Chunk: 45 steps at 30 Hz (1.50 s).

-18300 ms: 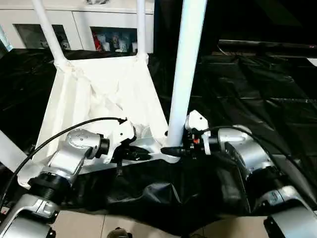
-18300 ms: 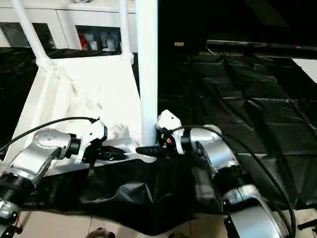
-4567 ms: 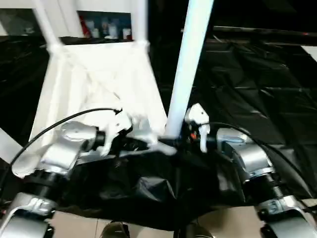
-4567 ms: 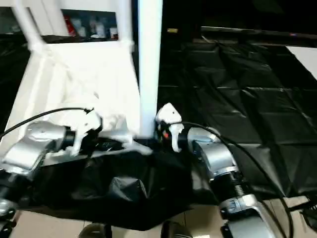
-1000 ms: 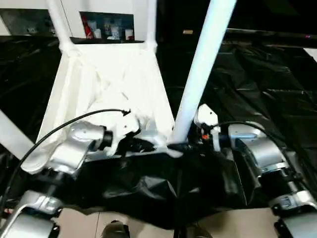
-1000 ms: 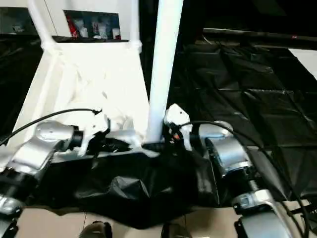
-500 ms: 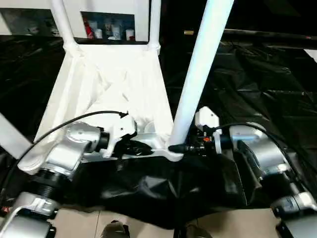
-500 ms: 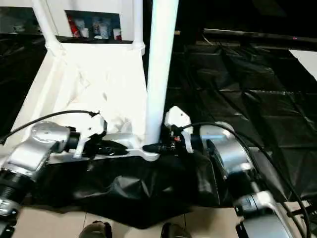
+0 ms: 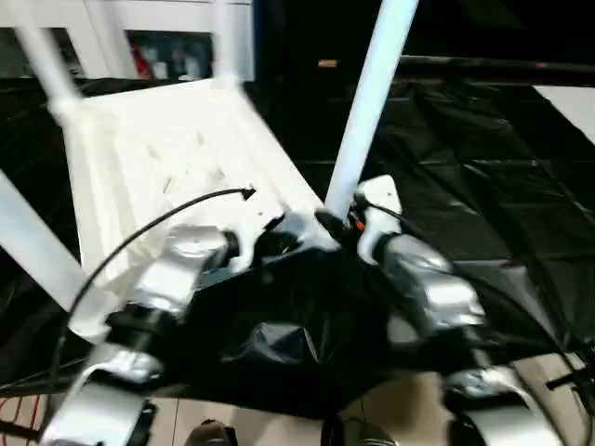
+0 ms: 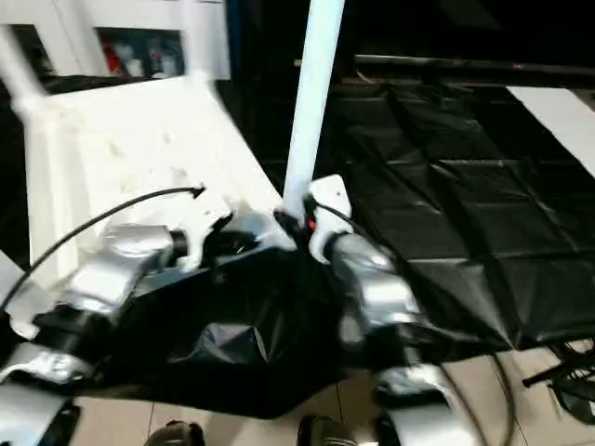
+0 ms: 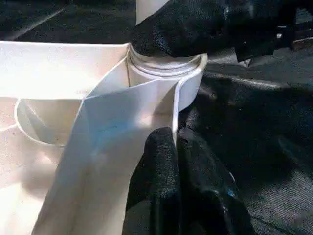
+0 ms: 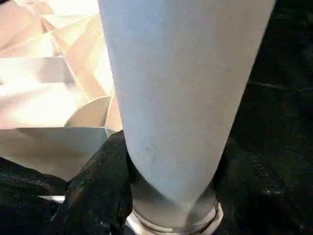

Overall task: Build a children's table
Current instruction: Rotate leg to tighten

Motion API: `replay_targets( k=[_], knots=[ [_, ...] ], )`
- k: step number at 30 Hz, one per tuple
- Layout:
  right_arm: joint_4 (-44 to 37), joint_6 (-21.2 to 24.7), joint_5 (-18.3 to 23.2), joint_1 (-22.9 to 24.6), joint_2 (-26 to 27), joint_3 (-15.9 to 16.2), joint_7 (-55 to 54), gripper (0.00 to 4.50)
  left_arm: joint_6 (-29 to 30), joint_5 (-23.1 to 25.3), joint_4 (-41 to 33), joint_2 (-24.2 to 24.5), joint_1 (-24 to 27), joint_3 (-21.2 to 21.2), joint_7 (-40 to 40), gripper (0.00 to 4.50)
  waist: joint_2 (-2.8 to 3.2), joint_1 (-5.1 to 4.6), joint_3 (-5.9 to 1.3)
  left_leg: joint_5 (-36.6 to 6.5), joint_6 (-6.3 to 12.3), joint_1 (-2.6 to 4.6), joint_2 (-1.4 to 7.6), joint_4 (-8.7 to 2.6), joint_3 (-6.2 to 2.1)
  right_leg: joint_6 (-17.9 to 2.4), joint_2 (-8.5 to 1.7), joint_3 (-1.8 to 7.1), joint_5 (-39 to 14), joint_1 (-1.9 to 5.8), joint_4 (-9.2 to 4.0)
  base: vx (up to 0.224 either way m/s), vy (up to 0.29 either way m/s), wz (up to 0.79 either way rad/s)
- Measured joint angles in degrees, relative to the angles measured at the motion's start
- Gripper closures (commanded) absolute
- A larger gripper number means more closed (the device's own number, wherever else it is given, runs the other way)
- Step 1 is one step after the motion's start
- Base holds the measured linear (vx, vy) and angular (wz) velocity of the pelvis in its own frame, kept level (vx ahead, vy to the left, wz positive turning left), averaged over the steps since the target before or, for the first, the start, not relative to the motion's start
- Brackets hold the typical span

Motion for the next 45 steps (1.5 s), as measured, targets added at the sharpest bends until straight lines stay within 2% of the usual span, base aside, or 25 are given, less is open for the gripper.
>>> replay_targets(
  k=[1,6,12,19,26,29,32,39,42,45],
  knots=[
    [0.07,-0.27,0.0,0.03,0.01,0.0,0.04,1.93,0.0,0.0,-0.01,0.0,0.0,0.0,-0.01,4.5,0.0,0.0,0.0,0.0,0.0,0.0,0.0,0.0,0.0,0.0,0.0,0.0,0.0,0.0,0.0,0.0,0.0,0.0],
    [-0.06,-0.46,0.19,0.04,-0.21,0.06,2.87,1.44,-0.33,-0.04,-0.81,0.88,0.51,0.03,-1.64,4.5,0.0,-0.17,0.0,0.0,0.0,-0.01,0.02,-0.01,-0.08,0.0,0.05,-0.01,0.0,-0.01,0.02,0.0,0.0,0.0],
    [-0.18,-1.71,0.22,-0.42,-7.98,4.52,17.75,1.44,-0.99,-1.23,-3.11,3.73,2.01,-0.18,-7.09,4.5,0.01,0.14,0.0,0.0,-0.01,-0.02,0.03,-0.07,-0.15,-0.07,0.08,0.0,0.06,-0.04,0.25,0.0,0.0,0.0],
    [-2.54,-1.91,2.01,-0.53,-16.9,9.33,37.69,1.44,-4.16,-3.64,-5.9,8.74,4.05,-1.94,-18.21,4.5,0.09,1.67,0.0,-0.01,-0.01,-0.13,0.08,-0.18,-0.12,-0.23,0.09,-0.01,0.12,-0.03,0.23,0.0,0.0,0.0],
    [-2.53,-2.91,2.59,-0.72,-20.67,12.66,48.43,1.44,-5.27,-5.49,-7.61,12.39,5.66,-2.77,-26.02,4.5,0.11,2.06,0.01,-0.05,0.03,-0.15,0.07,-0.14,0.02,-0.25,0.01,0.02,0.11,-0.04,0.22,0.0,0.0,0.0],
    [-2.54,-2.97,2.81,-0.88,-20.96,13.36,50.01,1.44,-5.54,-6.06,-7.61,13.22,5.78,-3.02,-27.37,4.5,0.11,2.15,0.01,-0.04,0.02,-0.13,0.09,-0.13,0.02,-0.25,0.02,0.01,0.11,-0.04,0.24,0.0,0.0,0.0],
    [-2.6,-2.9,3.15,-1.15,-20.99,13.74,51.4,1.76,-5.71,-6.52,-7.65,14.02,5.83,-3.02,-28.75,4.5,0.1,2.21,0.02,-0.04,0.01,-0.14,0.1,-0.13,0.02,-0.25,0.03,0.01,0.11,-0.04,0.24,0.0,0.0,0.0],
    [-3.79,-1.87,4.06,-0.77,-21.02,13.7,52.31,2.0,-5.74,-6.68,-7.88,14.54,5.91,-3.02,-29.56,4.5,0.09,2.66,0.02,-0.05,0.02,-0.16,0.11,-0.15,0.03,-0.25,0.04,0.0,0.1,-0.05,0.21,0.0,0.0,0.0],
    [-4.04,-1.69,4.05,0.03,-20.17,13.07,50.3,2.06,-5.55,-6.28,-7.7,13.81,5.9,-3.02,-27.86,4.5,0.09,2.88,0.02,-0.04,0.01,-0.12,0.11,-0.13,0.03,-0.25,0.04,0.02,0.11,-0.04,0.23,0.0,0.0,0.0],
    [-2.34,-1.56,3.46,0.54,-16.81,10.39,41.53,2.08,-4.14,-5.64,-5.51,11.61,4.66,-1.91,-22.11,4.5,0.05,2.73,-0.01,-0.03,-0.01,-0.05,0.09,-0.1,0.02,-0.13,0.05,0.03,0.04,-0.01,0.25,0.0,0.0,0.0]
  ],
)
